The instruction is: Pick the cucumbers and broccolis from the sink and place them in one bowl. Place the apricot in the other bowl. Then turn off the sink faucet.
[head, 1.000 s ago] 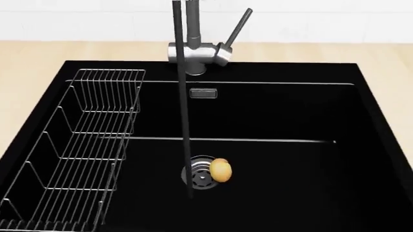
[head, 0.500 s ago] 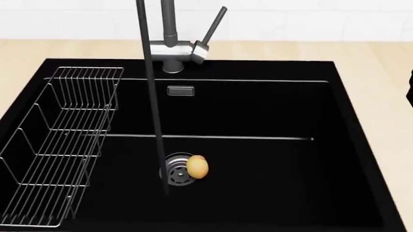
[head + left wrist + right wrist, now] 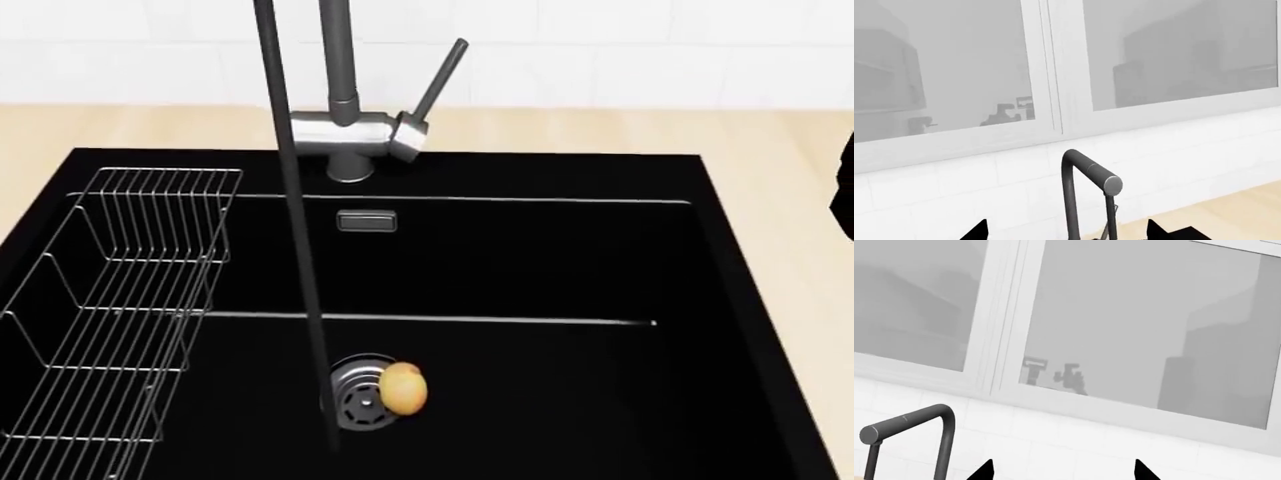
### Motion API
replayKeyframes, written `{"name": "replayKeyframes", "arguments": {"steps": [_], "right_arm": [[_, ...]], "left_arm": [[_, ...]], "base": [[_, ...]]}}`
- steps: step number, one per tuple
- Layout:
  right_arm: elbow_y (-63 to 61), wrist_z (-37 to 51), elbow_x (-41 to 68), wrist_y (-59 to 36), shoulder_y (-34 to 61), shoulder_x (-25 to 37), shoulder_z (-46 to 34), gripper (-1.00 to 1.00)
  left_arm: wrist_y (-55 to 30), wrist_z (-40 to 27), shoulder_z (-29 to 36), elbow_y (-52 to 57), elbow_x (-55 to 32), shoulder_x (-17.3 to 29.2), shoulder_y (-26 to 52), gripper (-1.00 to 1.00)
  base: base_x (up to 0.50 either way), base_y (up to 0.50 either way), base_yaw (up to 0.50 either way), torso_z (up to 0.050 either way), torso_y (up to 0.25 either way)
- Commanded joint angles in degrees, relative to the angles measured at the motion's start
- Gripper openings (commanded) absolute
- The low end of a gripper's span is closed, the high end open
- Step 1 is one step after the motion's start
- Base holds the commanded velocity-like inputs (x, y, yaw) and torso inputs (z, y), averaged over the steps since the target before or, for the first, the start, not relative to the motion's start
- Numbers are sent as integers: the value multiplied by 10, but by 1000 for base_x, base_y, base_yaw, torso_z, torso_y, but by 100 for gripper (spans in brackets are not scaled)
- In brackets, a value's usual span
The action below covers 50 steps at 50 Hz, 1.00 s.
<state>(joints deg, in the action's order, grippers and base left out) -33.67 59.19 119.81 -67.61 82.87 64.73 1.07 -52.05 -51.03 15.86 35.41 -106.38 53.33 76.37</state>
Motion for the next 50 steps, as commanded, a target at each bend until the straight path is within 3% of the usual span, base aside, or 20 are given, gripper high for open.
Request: {"name": "replayKeyframes", "arguments": {"steps": [1, 6, 12, 20, 33, 50], "right_arm": [[-3, -19, -20, 9, -25, -16, 22, 100], [-6, -24, -36, 10, -59, -31, 28, 100], [19, -97, -150, -3, -115, -139, -12, 100], [72, -220, -314, 4, -164, -239, -80, 100], [121, -290, -384, 29, -235, -285, -135, 100], [244, -372, -426, 19, -257, -327, -213, 100]], "left_arm": [[3, 21, -6, -10, 8, -12, 7, 100], [5, 20, -8, -7, 7, -10, 3, 100], [8, 19, -7, -6, 10, -11, -5, 100], [8, 17, -1, -9, 15, -16, -8, 100], [6, 21, 1, -13, 17, -15, -4, 100], [7, 31, 8, -20, 35, -21, -16, 100]], "base": [[207, 0, 0, 0, 0], [127, 0, 0, 0, 0], [0, 0, 0, 0, 0], [0, 0, 0, 0, 0], [0, 0, 0, 0, 0], [0, 0, 0, 0, 0]]}}
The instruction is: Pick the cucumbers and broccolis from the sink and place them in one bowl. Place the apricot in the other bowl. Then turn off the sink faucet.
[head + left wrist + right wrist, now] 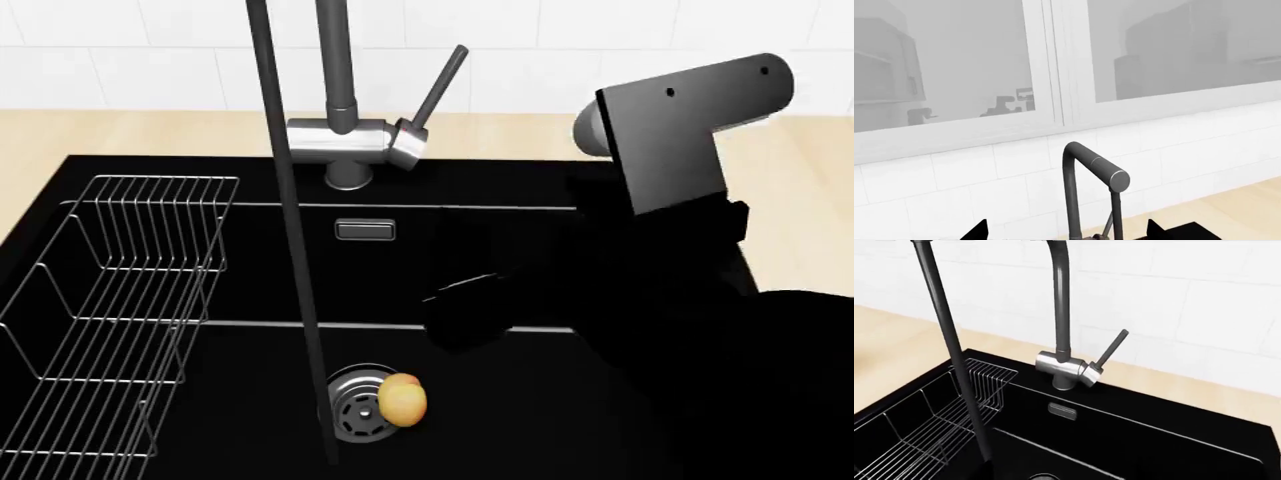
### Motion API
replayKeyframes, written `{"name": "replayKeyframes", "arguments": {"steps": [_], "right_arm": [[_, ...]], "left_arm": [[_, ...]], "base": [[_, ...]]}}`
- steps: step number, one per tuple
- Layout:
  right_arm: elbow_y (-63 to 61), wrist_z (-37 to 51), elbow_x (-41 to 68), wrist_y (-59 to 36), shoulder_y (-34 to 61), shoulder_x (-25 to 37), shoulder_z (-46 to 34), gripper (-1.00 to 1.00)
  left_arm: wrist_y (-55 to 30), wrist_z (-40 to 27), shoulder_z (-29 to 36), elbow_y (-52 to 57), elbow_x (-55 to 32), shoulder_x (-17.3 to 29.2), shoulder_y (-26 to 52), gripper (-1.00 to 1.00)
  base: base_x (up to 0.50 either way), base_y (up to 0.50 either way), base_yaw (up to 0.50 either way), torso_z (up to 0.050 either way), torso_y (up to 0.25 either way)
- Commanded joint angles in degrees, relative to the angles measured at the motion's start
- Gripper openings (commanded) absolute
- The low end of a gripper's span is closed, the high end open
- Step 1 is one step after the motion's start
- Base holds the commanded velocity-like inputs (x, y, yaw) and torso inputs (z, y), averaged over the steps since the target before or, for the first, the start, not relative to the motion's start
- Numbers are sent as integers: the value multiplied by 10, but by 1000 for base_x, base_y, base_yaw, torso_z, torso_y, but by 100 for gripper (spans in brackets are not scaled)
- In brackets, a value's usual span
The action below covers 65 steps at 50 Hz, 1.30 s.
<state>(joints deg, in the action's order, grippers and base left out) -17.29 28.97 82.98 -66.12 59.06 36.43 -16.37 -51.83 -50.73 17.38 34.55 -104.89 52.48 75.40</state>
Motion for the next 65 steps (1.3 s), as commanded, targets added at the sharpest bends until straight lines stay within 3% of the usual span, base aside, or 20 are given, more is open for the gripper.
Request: {"name": "replayKeyframes", "arguments": {"steps": [1, 10, 39, 65], "right_arm": [[85, -75, -60, 3, -19, -45, -44, 100], [140, -122, -101, 9, -30, -61, -91, 100], [366, -278, -251, 66, 75, -146, -228, 100], [689, -423, -381, 226, 161, -286, -313, 100]], "left_arm": [[6, 29, -8, -11, 21, -13, -8, 100], [10, 39, -9, -10, 35, -12, -25, 100], [2, 42, 6, -21, 41, -20, -13, 100], [-3, 41, 16, -24, 42, -24, -4, 100]], "base": [[0, 0, 0, 0, 0], [0, 0, 0, 0, 0], [0, 0, 0, 0, 0], [0, 0, 0, 0, 0]]}}
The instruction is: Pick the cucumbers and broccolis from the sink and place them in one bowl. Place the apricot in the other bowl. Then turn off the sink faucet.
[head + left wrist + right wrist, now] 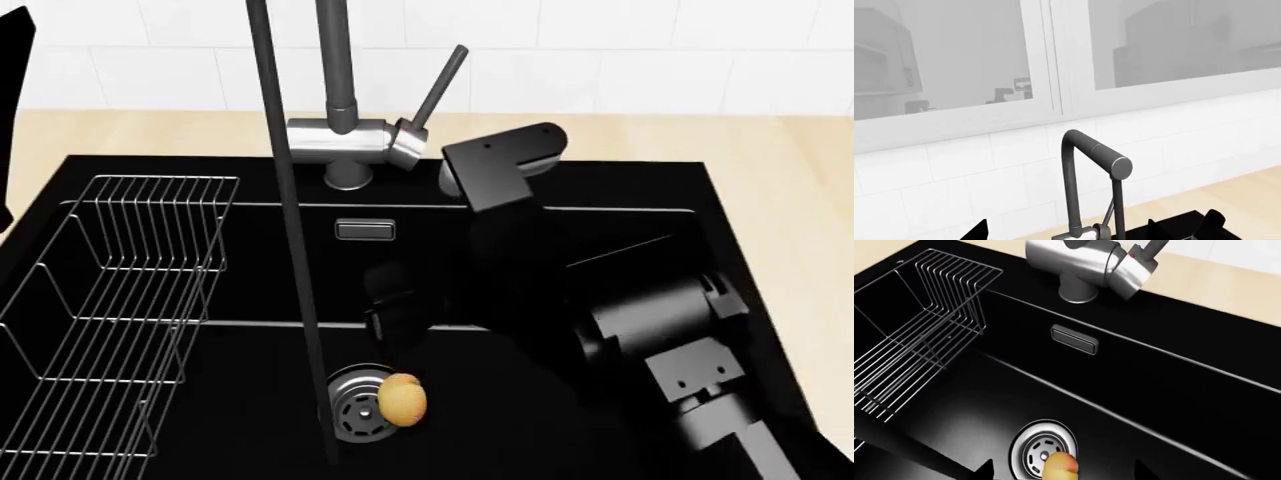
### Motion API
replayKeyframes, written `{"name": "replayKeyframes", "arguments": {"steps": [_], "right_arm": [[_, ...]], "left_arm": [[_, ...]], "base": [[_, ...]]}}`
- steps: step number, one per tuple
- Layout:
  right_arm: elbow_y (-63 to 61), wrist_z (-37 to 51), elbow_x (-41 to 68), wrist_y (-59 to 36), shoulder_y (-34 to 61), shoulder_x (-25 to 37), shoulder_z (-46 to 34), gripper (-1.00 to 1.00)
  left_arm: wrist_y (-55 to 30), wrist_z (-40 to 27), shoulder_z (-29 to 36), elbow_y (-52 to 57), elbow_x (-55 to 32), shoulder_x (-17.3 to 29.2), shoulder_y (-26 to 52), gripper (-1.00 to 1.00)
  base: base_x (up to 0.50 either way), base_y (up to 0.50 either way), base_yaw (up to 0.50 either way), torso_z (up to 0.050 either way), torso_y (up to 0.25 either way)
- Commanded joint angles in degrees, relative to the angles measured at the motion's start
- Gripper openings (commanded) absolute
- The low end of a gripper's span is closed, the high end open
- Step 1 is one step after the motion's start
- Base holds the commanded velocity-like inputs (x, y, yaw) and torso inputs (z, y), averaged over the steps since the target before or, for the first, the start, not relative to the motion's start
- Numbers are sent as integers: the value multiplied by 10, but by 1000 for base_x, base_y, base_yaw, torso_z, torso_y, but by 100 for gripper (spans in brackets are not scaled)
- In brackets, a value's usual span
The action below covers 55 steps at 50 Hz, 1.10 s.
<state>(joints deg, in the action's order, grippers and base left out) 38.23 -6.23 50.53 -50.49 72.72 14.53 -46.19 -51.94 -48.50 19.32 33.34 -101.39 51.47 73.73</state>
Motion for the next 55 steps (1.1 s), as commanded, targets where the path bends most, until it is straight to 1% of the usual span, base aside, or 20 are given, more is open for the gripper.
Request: {"name": "replayKeyframes", "arguments": {"steps": [1, 11, 15, 20, 24, 33, 44, 49, 55], "right_arm": [[154, -79, -61, 79, 29, -74, -18, 100], [291, -133, -94, 149, 34, -131, -42, 100], [330, -144, -91, 170, 39, -145, -56, 100], [335, -137, -50, 179, 46, -145, -100, 100], [336, -135, -31, 181, 56, -145, -120, 100], [344, -134, 0, 191, 43, -145, -151, 100], [333, -126, 28, 195, 55, -145, -194, 100], [327, -121, 45, 194, 63, -145, -219, 100], [312, -107, 92, 194, 74, -145, -278, 100]], "left_arm": [[-3, 18, -2, -12, 6, -14, 15, 100], [-1, 21, -3, -12, 9, -12, 11, 100], [0, 22, -2, -11, 11, -12, 9, 100], [-7, 24, 2, -3, 18, -10, 14, 100], [-5, 27, 0, -4, 20, -10, 11, 100], [-4, 24, 3, -5, 16, -13, 14, 100], [-5, 21, 2, -6, 4, -10, 26, 100], [-1, 17, -1, -5, -2, -11, 27, 100], [-1, 16, 3, -2, -2, -14, 27, 100]], "base": [[0, 0, 0, 0, 0], [0, 0, 0, 0, 0], [0, 0, 0, 0, 0], [0, 0, 0, 0, 0], [0, 0, 0, 4, -33], [0, 0, 0, 19, -219], [0, 0, 0, 19, -225], [0, 0, 0, 3, -17], [0, 0, 0, 0, 0]]}}
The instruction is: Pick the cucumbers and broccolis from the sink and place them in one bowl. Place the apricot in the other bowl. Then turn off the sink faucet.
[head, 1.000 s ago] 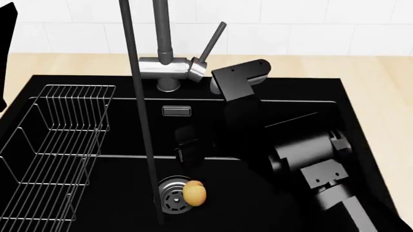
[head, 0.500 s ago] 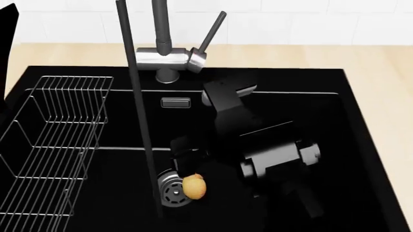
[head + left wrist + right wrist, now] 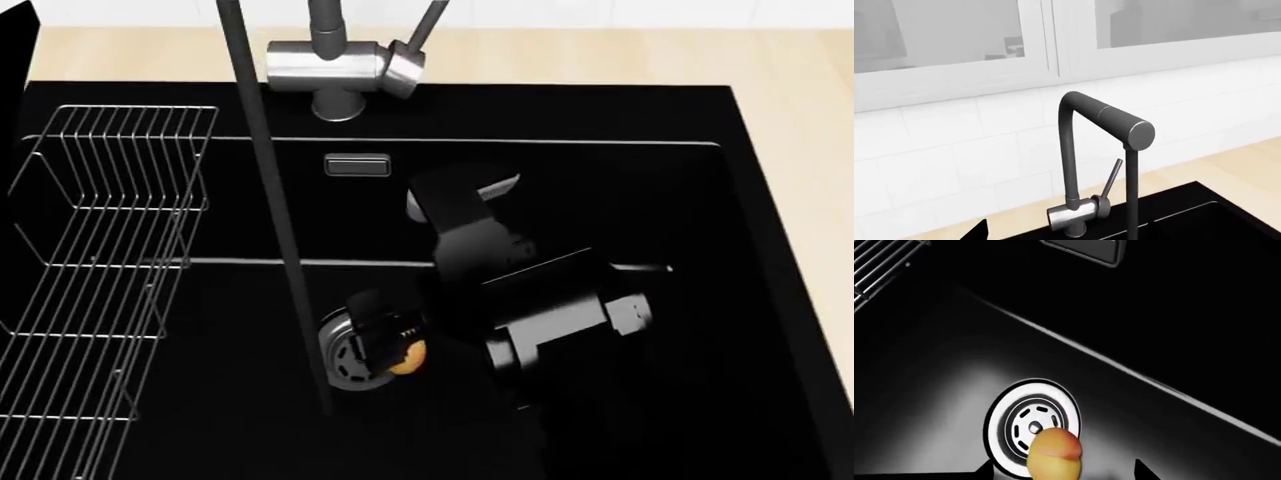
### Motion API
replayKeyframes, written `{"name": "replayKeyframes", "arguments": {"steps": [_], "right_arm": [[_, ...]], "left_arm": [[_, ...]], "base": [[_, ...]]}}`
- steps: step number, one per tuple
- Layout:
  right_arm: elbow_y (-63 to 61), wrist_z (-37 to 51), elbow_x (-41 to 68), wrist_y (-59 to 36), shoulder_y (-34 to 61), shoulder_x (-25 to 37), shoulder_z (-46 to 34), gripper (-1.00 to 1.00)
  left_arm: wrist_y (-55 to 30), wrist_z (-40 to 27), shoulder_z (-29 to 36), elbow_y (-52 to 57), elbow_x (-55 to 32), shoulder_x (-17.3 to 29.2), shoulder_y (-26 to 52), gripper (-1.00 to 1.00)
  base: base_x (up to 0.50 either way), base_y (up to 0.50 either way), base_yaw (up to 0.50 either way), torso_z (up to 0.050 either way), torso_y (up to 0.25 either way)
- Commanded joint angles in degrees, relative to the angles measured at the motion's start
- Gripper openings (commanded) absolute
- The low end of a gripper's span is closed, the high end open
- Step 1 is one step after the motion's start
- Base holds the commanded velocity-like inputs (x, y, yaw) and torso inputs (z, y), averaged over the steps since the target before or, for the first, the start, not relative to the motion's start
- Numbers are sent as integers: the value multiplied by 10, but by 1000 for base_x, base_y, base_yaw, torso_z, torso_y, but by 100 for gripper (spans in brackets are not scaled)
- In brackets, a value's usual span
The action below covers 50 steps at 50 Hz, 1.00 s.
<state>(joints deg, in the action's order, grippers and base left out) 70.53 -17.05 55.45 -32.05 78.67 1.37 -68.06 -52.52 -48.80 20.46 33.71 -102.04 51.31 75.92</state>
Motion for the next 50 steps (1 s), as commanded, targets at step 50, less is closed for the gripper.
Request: {"name": "replayKeyframes", "arguments": {"steps": [50], "right_arm": [[-20, 18, 174, 40, 30, -14, -187, 100]], "left_arm": [[5, 19, -3, 10, -5, -7, 8, 100]], "base": [[0, 0, 0, 16, -127]]}}
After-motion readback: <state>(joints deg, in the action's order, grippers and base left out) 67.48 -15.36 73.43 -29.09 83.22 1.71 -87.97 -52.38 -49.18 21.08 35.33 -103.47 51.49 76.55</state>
